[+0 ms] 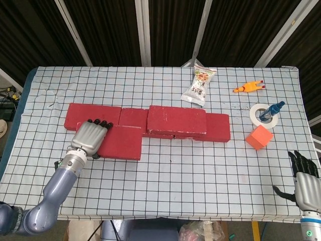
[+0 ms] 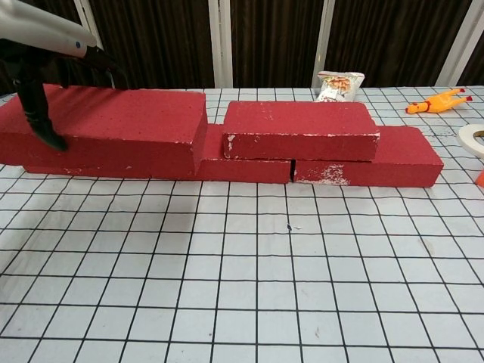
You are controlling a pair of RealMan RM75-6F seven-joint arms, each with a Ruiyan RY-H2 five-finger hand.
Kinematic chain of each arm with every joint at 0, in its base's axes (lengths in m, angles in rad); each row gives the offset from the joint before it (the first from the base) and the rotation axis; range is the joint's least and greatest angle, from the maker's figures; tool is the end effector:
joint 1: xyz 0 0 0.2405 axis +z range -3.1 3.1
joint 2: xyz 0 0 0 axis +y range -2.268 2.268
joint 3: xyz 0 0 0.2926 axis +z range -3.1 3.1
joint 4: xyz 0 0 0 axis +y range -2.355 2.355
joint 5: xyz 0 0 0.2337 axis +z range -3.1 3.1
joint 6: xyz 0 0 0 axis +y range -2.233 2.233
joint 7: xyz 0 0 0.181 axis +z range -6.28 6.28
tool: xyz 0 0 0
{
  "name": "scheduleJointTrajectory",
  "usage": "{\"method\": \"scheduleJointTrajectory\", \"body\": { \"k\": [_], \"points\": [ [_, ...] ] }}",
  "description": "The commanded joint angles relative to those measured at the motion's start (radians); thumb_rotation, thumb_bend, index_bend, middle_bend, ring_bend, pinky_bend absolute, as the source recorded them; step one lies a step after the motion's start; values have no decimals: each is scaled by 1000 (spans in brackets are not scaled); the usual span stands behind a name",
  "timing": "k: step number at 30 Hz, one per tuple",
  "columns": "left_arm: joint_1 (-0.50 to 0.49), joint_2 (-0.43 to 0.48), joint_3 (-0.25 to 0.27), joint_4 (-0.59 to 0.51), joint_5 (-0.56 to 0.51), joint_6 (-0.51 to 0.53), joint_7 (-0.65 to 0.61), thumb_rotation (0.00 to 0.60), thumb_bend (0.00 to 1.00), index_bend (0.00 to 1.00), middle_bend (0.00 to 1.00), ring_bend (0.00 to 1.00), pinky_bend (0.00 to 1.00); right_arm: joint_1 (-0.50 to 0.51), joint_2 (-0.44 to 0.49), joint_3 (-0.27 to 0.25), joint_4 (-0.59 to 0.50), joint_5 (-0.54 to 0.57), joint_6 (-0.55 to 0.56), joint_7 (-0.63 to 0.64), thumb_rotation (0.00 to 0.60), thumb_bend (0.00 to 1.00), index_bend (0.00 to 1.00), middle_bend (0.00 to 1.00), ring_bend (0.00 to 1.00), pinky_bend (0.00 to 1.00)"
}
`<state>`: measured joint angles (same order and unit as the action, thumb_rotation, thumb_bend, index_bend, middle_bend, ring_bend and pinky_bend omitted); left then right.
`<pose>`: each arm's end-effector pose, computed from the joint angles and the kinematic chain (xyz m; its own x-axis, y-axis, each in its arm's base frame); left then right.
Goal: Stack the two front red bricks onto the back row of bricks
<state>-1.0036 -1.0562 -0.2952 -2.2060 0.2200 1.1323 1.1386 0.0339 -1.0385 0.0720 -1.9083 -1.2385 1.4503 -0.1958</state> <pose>-0.0819 0.3790 0.0790 0.7240 0.3374 0.6017 0.6882 -0.2942 -0.6632 -0.3459 -0.2000 0.1608 0.3397 -0.0934 0.9359 -0.8998 0.2576 0.3523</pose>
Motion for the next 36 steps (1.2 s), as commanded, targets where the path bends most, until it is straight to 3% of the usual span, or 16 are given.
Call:
{"method": "scheduleJointTrajectory", "body": {
  "k": [1,8,18,27,36],
  "points": [
    [-48,44,-29,131,-19,-161,-91,600,0,252,264,172,237,6,-13,11,3,25,0,-25,600,184,22,0,0,0],
    [-85,25,23,338,27,-345,-192,600,0,237,253,167,229,14,-43,35,12,78,15,-85,600,184,22,0,0,0],
    [-140,-41,117,568,88,-487,-306,600,0,244,253,167,229,19,-77,51,11,121,40,-150,600,184,22,0,0,0],
    [-174,-93,179,677,143,-525,-396,600,0,246,252,167,227,24,-88,59,15,146,40,-172,600,183,22,0,0,0],
    [-221,-167,226,745,119,-477,-434,600,0,244,248,166,224,30,-91,60,18,153,31,-174,600,184,22,0,0,0]
  ]
}}
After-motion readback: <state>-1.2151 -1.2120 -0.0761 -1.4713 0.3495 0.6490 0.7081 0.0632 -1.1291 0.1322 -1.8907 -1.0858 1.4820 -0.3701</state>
